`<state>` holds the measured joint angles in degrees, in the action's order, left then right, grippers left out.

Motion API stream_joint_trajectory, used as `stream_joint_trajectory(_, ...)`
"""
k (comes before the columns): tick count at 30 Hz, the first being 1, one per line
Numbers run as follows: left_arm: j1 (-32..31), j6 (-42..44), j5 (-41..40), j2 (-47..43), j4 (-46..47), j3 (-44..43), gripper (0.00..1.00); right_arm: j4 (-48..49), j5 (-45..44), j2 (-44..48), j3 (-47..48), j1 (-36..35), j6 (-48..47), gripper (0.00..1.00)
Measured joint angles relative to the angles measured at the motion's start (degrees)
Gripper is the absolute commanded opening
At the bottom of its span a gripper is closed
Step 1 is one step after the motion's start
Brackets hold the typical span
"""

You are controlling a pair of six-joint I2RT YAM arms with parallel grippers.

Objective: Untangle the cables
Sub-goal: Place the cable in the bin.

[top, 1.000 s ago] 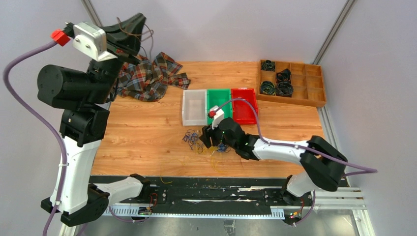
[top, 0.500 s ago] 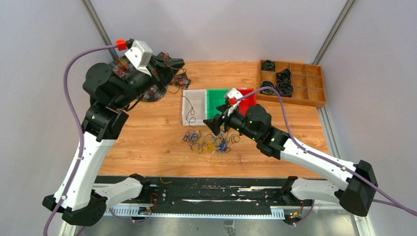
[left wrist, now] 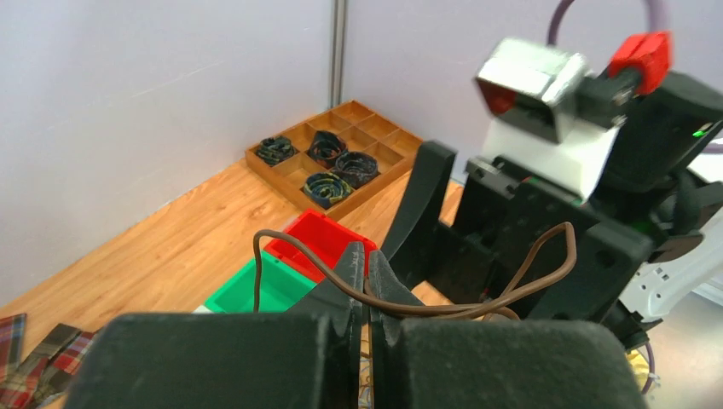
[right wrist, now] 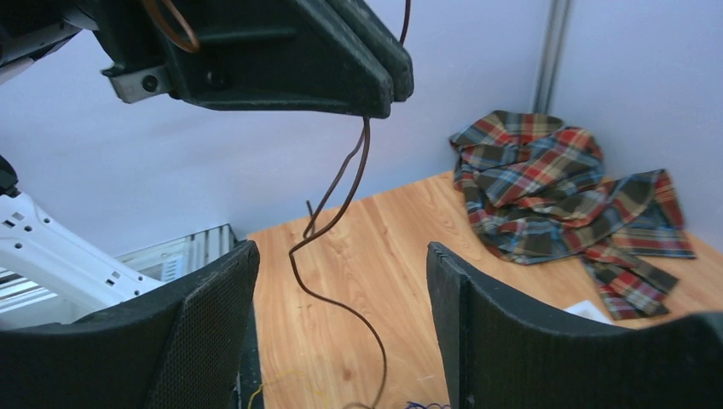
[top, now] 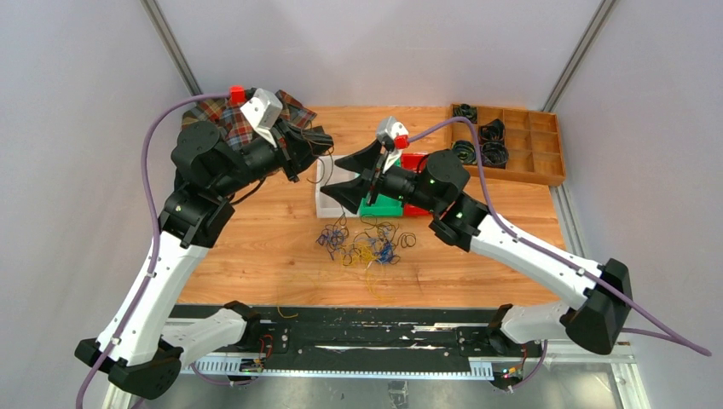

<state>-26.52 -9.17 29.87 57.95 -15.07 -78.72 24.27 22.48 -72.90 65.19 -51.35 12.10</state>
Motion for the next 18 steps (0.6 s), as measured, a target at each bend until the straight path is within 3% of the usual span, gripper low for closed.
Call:
stream_joint_trajectory(8,0.0,-2.1,0.2,-0.6,1.3,0.7,0.01,3.0,1.5,-6.2,1.7,0.0,3.5,0.53)
stream_joint_trajectory(10,-0.1,-2.5,0.2,-0.8,1.5,1.0,0.01,3.7,0.9,-6.4,1.7,0.0,4.0,0.41)
stream_joint_trajectory(13,-0.2,-3.4,0.0,-1.2,1.7,2.3,0.0,6.0,-1.2,-6.5,1.7,0.0,5.1,0.1)
stream_joint_trajectory(15,-0.2,-3.7,-0.5,-1.5,1.7,3.1,0.01,7.4,-2.5,-6.5,1.7,0.0,5.4,0.02)
stream_joint_trajectory(18,-0.2,-4.0,-1.9,-1.9,1.7,4.1,0.21,8.5,-4.1,-6.4,1.3,0.3,6.1,0.01)
